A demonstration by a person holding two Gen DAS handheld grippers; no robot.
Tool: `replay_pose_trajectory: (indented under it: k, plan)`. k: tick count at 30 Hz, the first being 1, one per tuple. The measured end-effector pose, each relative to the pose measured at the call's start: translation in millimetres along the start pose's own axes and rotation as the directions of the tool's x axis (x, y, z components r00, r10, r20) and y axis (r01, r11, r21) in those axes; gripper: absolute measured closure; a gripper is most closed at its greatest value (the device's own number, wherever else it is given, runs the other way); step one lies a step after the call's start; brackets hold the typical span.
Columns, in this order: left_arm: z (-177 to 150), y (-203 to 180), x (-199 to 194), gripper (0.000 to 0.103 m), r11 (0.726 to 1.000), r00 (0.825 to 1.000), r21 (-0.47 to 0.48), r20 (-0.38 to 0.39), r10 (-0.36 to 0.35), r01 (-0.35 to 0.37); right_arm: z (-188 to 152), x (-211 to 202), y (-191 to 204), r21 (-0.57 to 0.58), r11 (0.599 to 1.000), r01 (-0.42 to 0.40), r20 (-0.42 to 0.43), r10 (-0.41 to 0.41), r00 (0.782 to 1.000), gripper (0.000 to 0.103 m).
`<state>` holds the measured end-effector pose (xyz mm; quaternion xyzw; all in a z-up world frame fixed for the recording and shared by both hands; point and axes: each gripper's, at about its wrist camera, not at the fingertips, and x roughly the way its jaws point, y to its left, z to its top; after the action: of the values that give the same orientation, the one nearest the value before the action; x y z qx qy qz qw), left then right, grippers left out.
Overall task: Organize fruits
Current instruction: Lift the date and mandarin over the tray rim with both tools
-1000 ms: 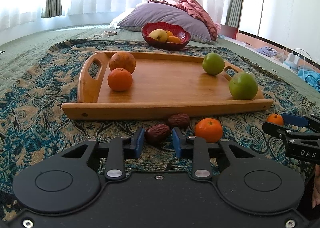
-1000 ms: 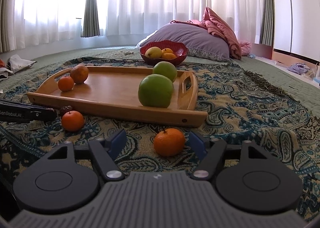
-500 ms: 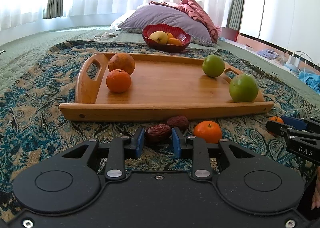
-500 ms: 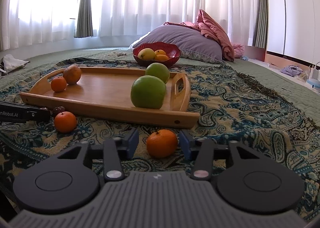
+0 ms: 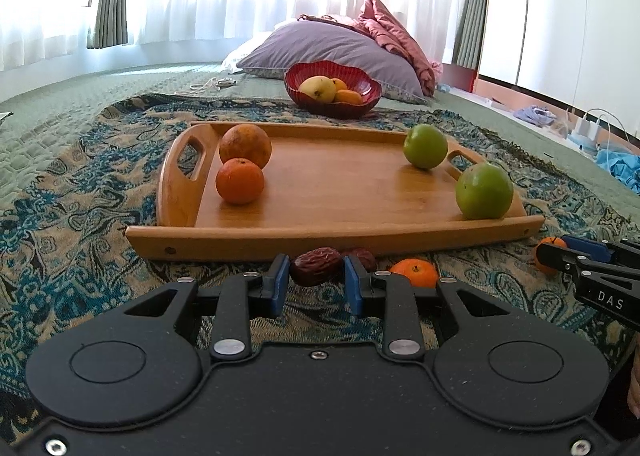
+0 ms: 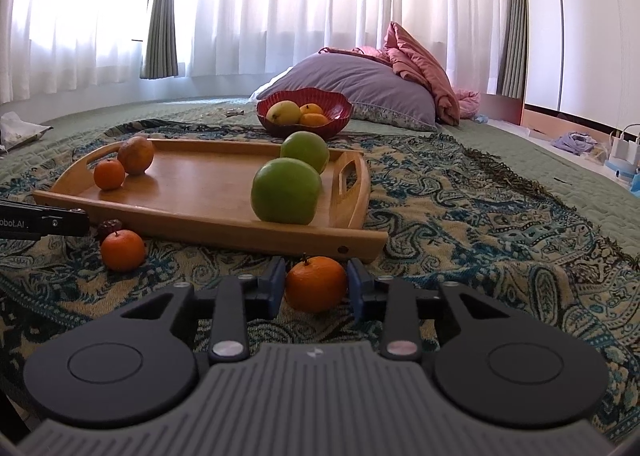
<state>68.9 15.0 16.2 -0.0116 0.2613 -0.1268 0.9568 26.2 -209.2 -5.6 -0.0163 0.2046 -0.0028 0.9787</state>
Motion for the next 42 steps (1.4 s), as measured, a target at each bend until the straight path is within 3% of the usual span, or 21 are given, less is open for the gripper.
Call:
replay_pose_trajectory:
  k: [15,26,35,42]
  plan:
    - [35,13,0,0.075,1.0,0.999,-0.014,0.048,0.017,-0.016,33,1,-6,0.019,1.0,0.007,0.065,-0.008,0.998,0.065]
    - [68,18,22,0.075,1.0,1.0,-0.016,0.016,-0.005,0.005,72,21,-11,0.063,0.998,-0.031,0.079,0.026,0.997,0.065]
    - [89,17,59,0.075,1.0,0.999,-0.028,-0.041,-0.012,0.011,110,67,-13,0.094,0.994,-0.062,-0.009,0.063,0.998,0.065]
    - [101,20,91,0.075,1.0,0.995,-0.007,-0.1,-0.005,0.004,119,107,-19,0.152,0.986,-0.075,-0.112,0.092,0.989,0.065]
